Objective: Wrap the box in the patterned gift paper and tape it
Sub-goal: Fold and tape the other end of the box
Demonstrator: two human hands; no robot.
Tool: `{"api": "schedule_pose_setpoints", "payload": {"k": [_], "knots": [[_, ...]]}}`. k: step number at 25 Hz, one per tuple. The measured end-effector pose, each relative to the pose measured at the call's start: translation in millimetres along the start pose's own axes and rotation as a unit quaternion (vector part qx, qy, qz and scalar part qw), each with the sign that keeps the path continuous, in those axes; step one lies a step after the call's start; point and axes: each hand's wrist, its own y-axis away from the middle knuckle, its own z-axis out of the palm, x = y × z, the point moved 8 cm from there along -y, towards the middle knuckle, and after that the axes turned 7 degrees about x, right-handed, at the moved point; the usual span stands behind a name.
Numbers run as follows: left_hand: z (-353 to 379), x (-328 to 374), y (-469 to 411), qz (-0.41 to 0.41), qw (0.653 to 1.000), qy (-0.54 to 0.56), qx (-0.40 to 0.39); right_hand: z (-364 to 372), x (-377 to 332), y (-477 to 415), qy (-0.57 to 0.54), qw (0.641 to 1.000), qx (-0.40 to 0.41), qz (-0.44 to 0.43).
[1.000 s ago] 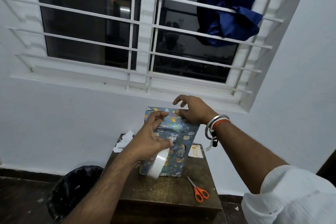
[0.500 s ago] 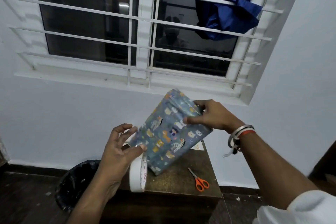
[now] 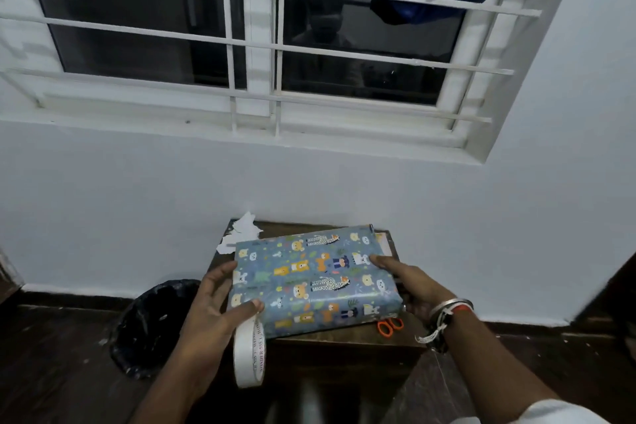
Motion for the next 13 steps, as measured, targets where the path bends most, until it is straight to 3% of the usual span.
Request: {"api": "schedule_pose_setpoints", "payload": {"k": [4,10,13], "knots": [[8,-9,-14,0.001,1.0,-0.023,-0.013,-1,12,-14,-0.002,0.999,0.046,0.001],[10,-10,-16,0.006,1.0,-0.015,-0.019,1,15,-9,-0.059,0.997,0.046,0.021],[25,6,-15,0.006,0.998,0.003,-0.061,-5,-36,12,-0.103,0.991,0.07,-0.058]]}}
